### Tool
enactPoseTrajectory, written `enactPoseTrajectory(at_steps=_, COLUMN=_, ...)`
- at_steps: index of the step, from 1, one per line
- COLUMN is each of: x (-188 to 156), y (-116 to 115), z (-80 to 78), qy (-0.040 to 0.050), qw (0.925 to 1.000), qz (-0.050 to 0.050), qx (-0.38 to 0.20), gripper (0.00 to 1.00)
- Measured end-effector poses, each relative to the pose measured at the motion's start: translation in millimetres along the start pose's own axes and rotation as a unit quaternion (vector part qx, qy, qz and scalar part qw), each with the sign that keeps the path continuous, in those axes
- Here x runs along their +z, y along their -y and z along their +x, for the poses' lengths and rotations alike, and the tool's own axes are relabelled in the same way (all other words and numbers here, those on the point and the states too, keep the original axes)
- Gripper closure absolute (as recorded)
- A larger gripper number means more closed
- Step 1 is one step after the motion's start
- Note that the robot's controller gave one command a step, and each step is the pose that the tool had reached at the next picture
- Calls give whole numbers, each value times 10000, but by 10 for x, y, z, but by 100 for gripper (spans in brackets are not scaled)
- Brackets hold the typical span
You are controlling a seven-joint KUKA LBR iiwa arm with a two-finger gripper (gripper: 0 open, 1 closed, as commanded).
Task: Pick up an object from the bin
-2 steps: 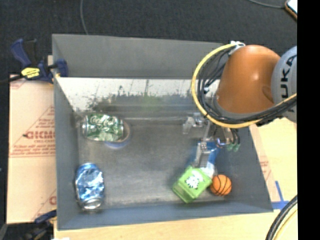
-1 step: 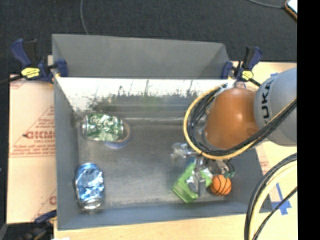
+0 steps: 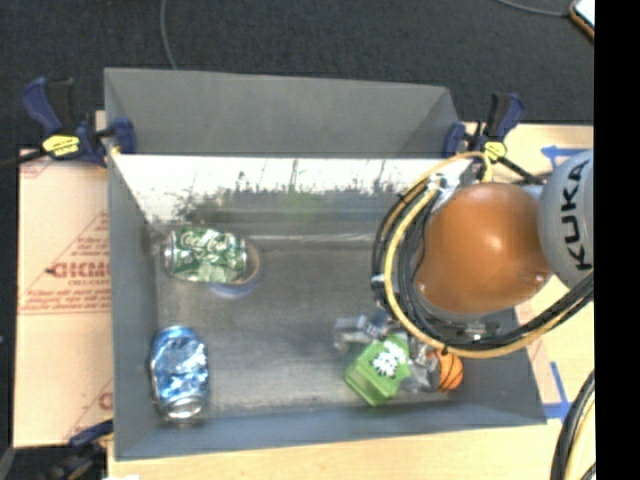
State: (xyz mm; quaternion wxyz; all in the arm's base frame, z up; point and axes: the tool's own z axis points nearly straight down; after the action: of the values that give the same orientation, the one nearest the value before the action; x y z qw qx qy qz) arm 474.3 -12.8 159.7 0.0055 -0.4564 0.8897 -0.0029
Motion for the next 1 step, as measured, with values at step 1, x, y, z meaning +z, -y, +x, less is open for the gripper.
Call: enactPoseTrajectory(at_steps=1, x=441, y=178, z=128, qy=-55, qw=9886, qz=-49, qx=1507, gripper=0)
